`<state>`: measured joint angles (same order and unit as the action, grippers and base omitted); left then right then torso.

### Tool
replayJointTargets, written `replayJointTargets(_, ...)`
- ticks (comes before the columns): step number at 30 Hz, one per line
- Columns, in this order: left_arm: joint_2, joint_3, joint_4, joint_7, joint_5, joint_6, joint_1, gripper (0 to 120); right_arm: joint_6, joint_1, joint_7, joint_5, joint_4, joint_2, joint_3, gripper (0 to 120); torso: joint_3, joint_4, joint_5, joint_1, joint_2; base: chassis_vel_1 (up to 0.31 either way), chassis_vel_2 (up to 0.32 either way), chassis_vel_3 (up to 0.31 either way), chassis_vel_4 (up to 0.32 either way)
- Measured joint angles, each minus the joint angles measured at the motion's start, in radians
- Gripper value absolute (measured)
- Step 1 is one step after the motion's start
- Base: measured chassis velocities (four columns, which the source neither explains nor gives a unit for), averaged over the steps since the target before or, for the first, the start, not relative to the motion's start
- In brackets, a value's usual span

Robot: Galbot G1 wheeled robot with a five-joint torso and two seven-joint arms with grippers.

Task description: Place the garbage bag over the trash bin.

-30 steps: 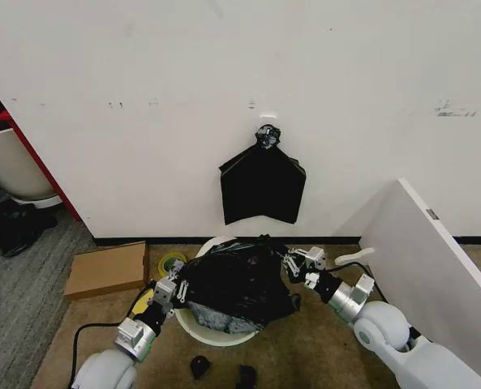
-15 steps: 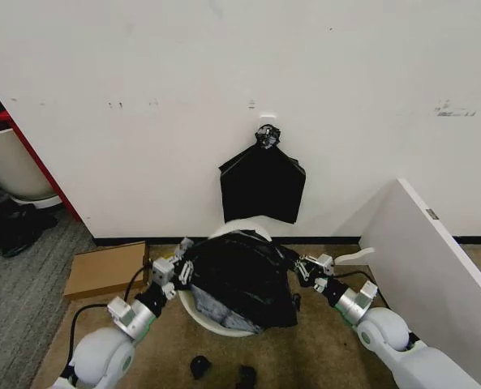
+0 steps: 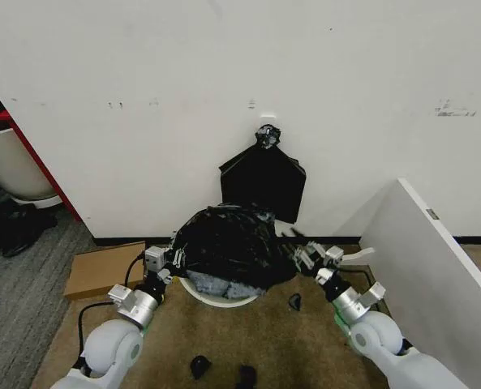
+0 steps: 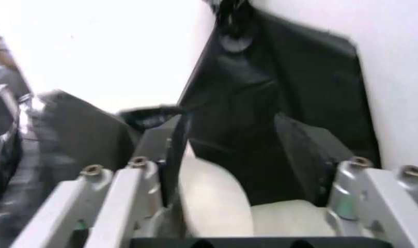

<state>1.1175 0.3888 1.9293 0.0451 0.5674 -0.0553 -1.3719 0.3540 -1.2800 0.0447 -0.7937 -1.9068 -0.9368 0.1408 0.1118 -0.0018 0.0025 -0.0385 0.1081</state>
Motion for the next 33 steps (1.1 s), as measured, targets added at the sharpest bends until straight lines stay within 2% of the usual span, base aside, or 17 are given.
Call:
replayJointTargets(2,0.01,-0.002,0.009,-0.042,0.025,0.036,0.0,1,-0.006,-0.046,-0.063,0.083,-0.076,0.001,-0.01,65,0.0,-0.0001,0.0,0.0,0.0,0.0,0.0,0.0,0.0)
replayJointTargets(5,0.021,-0.002,0.019,-0.078,0.049,0.063,0.002,1,-0.004,-0.094,-0.072,0.178,-0.126,0.0,-0.023,71,0.0,-0.0001,-0.0001,0.0,0.0,0.0,0.0,0.0,0.0)
replayJointTargets(8,0.038,-0.005,0.034,-0.109,0.075,0.089,0.005,1,0.027,-0.15,-0.03,0.346,-0.151,-0.005,-0.042,83,0.0,-0.0002,0.0,0.0,0.0,0.0,0.0,0.0,0.0)
replayJointTargets(11,0.05,-0.008,0.042,-0.122,0.081,0.103,0.007,1,0.077,-0.194,0.034,0.61,-0.126,-0.021,-0.05,95,0.0,-0.0002,0.0,0.0,0.0,0.0,0.0,0.0,0.0)
replayJointTargets(12,0.05,-0.008,0.042,-0.122,0.081,0.103,0.007,1,0.077,-0.194,0.034,0.61,-0.126,-0.021,-0.05,95,0.0,-0.0002,0.0,0.0,0.0,0.0,0.0,0.0,0.0)
replayJointTargets(13,0.052,-0.009,0.047,-0.122,0.082,0.106,0.007,1,0.093,-0.202,0.046,0.737,-0.106,-0.032,-0.045,98,0.0,-0.0002,0.0003,0.0,0.0,0.0,0.0,0.0,0.0)
replayJointTargets(16,0.053,-0.009,0.056,-0.122,0.083,0.107,-0.001,1,0.089,-0.201,0.038,0.961,-0.087,-0.051,-0.02,100,0.0,-0.0002,0.0002,0.0,0.0,0.0,0.0,0.0,0.0)
replayJointTargets(18,0.053,-0.009,0.062,-0.122,0.083,0.107,-0.007,1,0.071,-0.194,0.033,1.06,-0.086,-0.06,-0.004,100,0.0,0.0,0.0001,0.0,0.0,0.0,0.0,0.0,0.0)
replayJointTargets(19,0.053,-0.009,0.062,-0.122,0.083,0.107,-0.007,1,0.071,-0.194,0.033,1.06,-0.086,-0.06,-0.004,100,0.0,0.0,0.0001,0.0,0.0,0.0,0.0,0.0,0.0)
replayJointTargets(21,0.053,-0.009,0.065,-0.121,0.084,0.107,-0.01,1,0.05,-0.187,0.027,1.108,-0.087,-0.065,0.001,97,0.0,0.0,0.0001,0.0,0.0,0.0,0.0,0.0,0.0)
replayJointTargets(24,0.054,-0.009,0.073,-0.119,0.084,0.107,-0.016,1,0.013,-0.169,0.005,1.177,-0.089,-0.081,0.001,84,0.0,-0.0001,0.0,0.0,0.0,0.0,0.0,0.0,0.0)
replayJointTargets(27,0.054,-0.009,0.077,-0.119,0.083,0.107,-0.02,1,0.008,-0.161,0.005,1.199,-0.089,-0.089,0.001,75,0.0,0.0,0.0001,0.0,0.0,0.0,0.0,0.0,0.0)
replayJointTargets(33,0.056,-0.01,0.092,-0.118,0.081,0.109,-0.032,1,0.018,-0.148,0.017,1.238,-0.079,-0.098,0.001,50,0.0,-0.0001,0.0001,0.0,0.0,0.0,0.0,0.0,0.0)
